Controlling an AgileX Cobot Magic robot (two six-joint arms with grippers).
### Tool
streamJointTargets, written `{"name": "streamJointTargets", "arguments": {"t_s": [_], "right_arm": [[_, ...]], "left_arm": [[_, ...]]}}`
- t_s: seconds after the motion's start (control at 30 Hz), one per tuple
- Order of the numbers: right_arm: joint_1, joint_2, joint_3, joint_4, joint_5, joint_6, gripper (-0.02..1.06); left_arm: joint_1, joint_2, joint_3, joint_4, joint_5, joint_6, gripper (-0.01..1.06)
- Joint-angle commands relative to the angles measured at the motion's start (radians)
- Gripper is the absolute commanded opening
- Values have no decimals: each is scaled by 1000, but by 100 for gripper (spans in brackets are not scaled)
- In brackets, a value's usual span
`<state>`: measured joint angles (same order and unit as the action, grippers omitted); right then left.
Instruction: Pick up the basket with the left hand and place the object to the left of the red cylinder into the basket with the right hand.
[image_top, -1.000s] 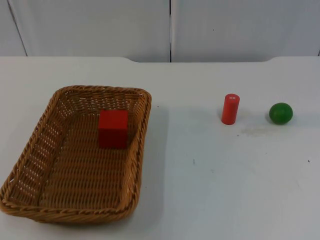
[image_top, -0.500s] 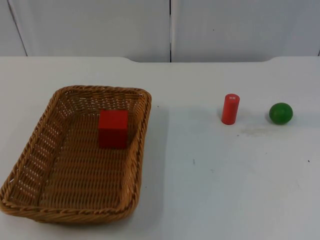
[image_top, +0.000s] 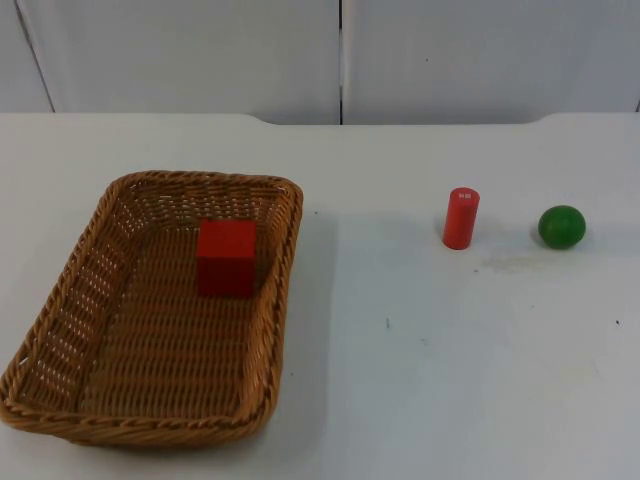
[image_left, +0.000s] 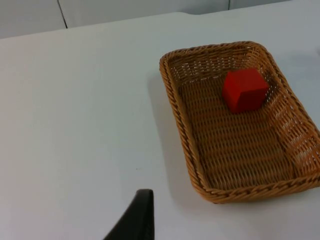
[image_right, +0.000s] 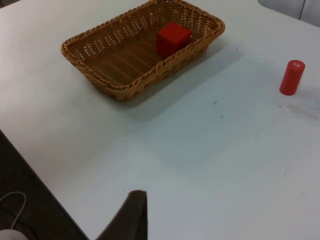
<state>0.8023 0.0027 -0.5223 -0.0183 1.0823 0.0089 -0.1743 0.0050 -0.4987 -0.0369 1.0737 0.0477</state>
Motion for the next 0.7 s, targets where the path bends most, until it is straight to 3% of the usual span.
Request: {"name": "streamJointTargets", "arguments": {"t_s": [0.0, 0.13, 0.5, 0.67], "right_arm": [[-4, -3, 7, -1, -4, -1, 105], [-4, -3, 7, -1, -4, -1, 105], [-4, -3, 7, -1, -4, -1, 105], [-4, -3, 7, -1, -4, -1, 105]], "left_arm": [[-5, -5, 4, 4, 1, -5, 105], [2, -5, 4, 4, 1, -5, 105], [190, -5, 4, 4, 1, -5, 105], [198, -5, 4, 4, 1, -5, 105]]}}
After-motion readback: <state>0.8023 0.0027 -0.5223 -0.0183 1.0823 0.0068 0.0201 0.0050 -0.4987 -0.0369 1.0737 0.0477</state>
